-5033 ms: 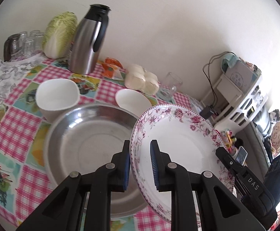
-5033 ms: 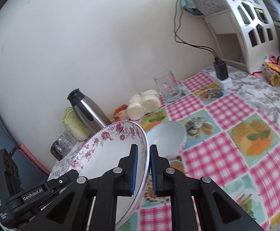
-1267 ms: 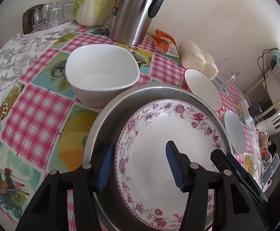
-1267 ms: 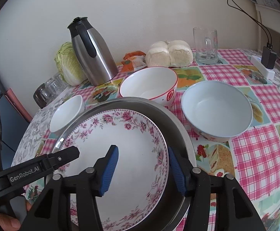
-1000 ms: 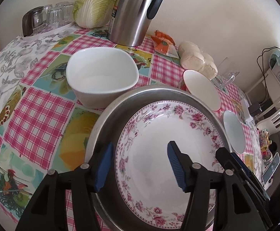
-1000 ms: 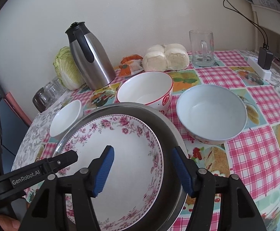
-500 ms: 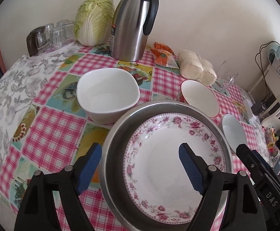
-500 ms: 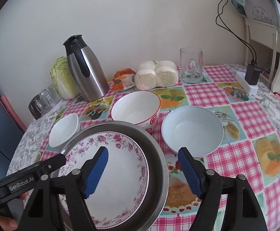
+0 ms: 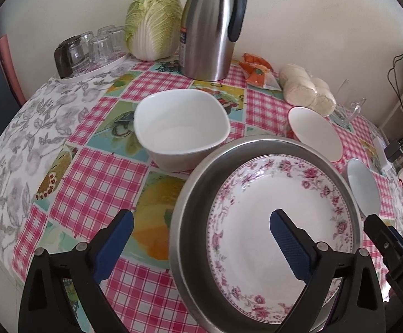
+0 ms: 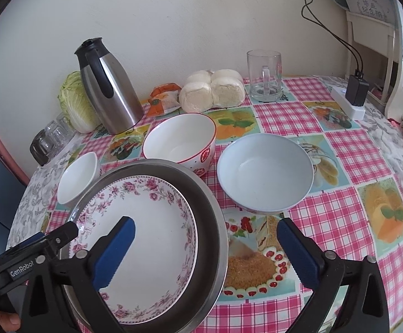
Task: Organize plates and bowls
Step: 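Move both tools to the white bowl with the red rim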
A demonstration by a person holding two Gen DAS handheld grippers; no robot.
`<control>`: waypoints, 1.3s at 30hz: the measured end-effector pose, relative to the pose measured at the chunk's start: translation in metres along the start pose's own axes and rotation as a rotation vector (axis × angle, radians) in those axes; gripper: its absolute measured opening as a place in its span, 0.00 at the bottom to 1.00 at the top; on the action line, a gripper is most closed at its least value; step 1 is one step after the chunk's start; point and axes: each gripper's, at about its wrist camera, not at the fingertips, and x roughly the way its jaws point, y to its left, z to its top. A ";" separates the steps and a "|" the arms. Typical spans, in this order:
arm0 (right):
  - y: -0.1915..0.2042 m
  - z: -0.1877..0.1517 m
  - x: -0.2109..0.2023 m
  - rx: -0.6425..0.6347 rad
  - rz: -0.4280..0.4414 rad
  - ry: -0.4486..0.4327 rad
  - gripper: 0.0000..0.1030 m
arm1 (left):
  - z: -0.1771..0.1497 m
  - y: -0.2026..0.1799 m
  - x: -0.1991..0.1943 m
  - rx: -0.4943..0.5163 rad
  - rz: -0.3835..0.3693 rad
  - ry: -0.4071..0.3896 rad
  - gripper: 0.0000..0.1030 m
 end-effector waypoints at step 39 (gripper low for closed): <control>-0.014 0.050 0.019 -0.035 0.009 -0.021 1.00 | 0.074 -0.018 0.022 -0.094 -0.211 -0.073 0.97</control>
